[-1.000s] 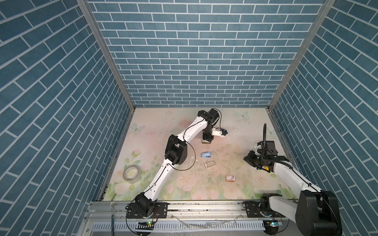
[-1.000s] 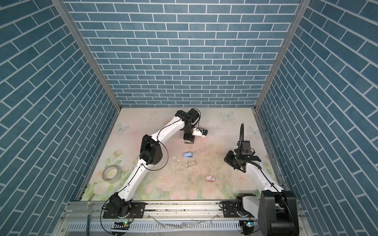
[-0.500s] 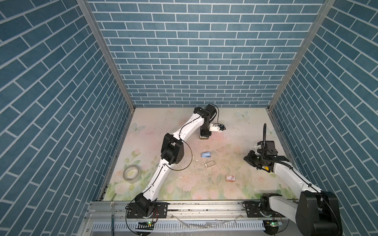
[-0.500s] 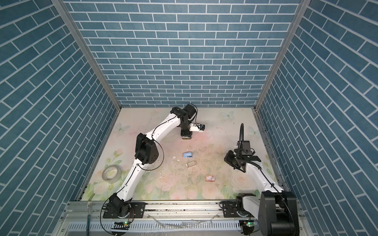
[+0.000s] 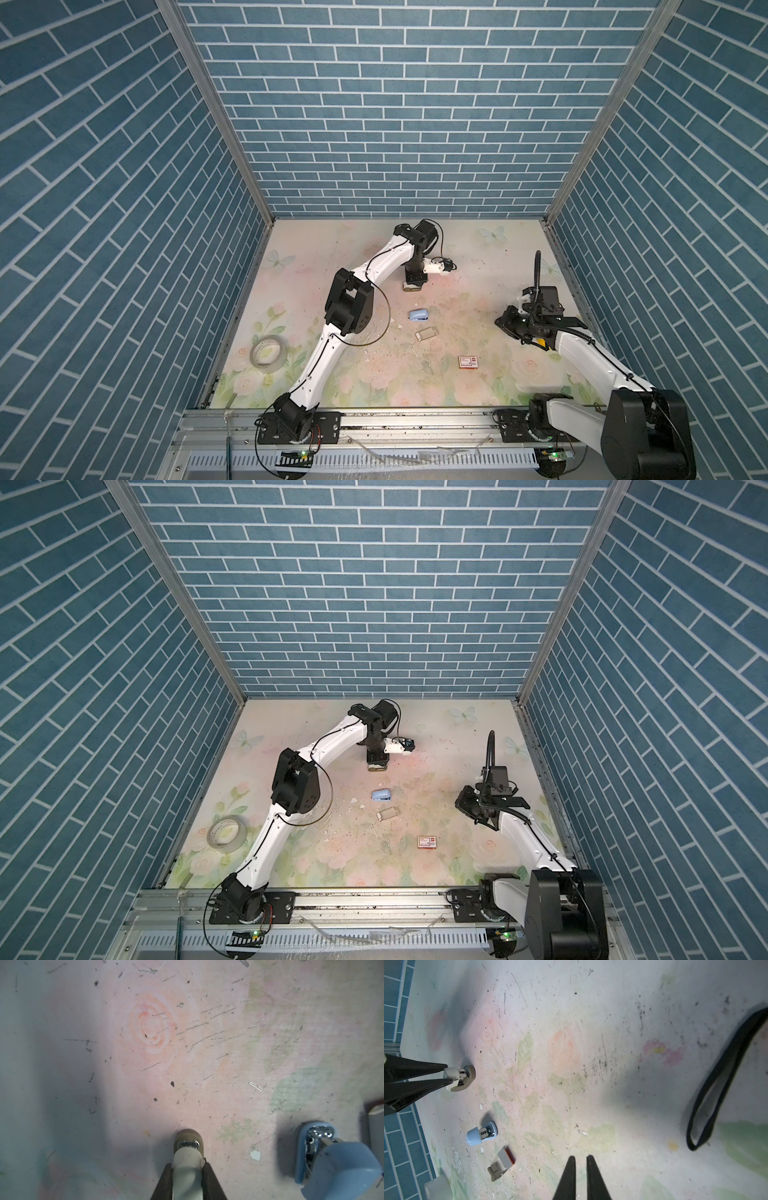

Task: Load the staples into the stapler
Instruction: 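Hold the closed beige stapler upright with the left gripper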

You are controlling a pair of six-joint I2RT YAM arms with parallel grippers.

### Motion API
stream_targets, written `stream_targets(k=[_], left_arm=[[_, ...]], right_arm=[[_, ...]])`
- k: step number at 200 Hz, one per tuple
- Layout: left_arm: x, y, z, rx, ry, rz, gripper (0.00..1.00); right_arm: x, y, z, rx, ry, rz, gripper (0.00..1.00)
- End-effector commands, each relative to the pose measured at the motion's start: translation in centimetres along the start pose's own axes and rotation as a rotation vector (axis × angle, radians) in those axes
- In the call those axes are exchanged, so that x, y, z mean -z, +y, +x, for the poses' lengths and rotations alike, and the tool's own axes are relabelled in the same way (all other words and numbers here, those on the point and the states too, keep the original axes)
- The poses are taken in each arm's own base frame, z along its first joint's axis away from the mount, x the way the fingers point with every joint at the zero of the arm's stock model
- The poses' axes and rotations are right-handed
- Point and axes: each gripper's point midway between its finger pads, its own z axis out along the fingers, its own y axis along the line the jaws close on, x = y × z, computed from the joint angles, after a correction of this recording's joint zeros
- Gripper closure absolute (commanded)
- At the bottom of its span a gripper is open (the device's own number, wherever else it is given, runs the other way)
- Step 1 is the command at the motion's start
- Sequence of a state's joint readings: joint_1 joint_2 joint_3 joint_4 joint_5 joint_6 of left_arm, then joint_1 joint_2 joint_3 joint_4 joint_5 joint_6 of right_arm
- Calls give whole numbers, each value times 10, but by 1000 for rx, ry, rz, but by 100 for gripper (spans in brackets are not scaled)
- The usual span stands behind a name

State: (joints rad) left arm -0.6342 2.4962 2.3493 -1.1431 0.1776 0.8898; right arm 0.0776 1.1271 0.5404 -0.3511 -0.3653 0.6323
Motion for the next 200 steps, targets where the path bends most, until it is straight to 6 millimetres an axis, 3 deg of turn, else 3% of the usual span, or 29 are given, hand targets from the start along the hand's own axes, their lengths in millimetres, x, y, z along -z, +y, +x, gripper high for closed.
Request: stream_targets(k=[1,200], left_arm=[[11,1,-1,14,-21,-10,83],[8,3,-1,13,-17,-24,61]], right_arm=[[3,2,-5,-10,-23,2,86],[8,2,-2,-7,-31,8,82]])
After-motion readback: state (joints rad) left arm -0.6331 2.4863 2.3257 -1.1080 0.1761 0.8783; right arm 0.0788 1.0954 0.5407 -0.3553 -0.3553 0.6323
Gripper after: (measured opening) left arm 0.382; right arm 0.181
